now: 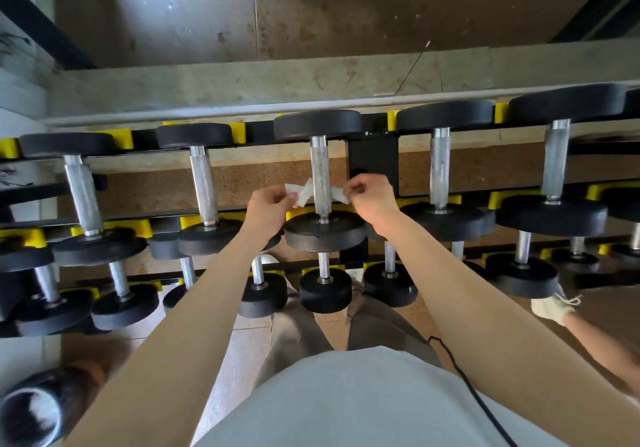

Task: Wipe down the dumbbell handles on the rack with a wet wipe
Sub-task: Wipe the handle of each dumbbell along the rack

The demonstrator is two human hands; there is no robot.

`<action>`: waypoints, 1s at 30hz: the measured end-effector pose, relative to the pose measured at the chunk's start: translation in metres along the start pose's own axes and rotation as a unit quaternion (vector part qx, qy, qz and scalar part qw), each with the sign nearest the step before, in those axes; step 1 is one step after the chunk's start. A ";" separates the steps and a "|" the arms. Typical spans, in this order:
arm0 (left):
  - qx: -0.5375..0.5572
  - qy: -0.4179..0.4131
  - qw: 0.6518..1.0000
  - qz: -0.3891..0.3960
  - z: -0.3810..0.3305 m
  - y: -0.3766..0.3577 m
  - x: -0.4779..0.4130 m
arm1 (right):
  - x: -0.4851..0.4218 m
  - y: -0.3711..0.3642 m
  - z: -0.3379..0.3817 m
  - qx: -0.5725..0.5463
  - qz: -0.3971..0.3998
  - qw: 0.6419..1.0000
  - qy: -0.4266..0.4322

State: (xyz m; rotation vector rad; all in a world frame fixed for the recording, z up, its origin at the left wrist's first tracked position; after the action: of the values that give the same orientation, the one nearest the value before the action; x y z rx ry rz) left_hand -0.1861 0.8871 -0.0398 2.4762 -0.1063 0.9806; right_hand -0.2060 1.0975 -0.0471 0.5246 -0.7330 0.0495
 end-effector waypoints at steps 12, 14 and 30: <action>-0.182 0.020 0.982 0.042 0.006 0.004 0.004 | 0.011 0.001 0.007 0.233 0.119 0.962 0.081; -0.181 -0.008 0.982 0.056 0.000 -0.006 0.004 | 0.007 0.012 0.006 0.273 0.122 0.952 0.067; -0.094 -0.103 0.978 -0.155 -0.031 -0.011 0.007 | 0.014 0.034 0.001 -0.158 0.094 0.983 -0.009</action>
State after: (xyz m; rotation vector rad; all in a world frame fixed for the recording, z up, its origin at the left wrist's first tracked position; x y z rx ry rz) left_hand -0.1975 0.9115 -0.0201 2.3222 0.1125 0.5562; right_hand -0.2032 1.1252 -0.0223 0.1523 -0.7896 0.1019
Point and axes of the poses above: each hand's wrist, its own x-axis away from the middle knuckle, its own y-axis out of the back of the hand, z = x × y, the point moved 2 cm from there along -x, towards the middle knuckle, and after that the axes turned 2 degrees about -x, right-handed, at the moved point
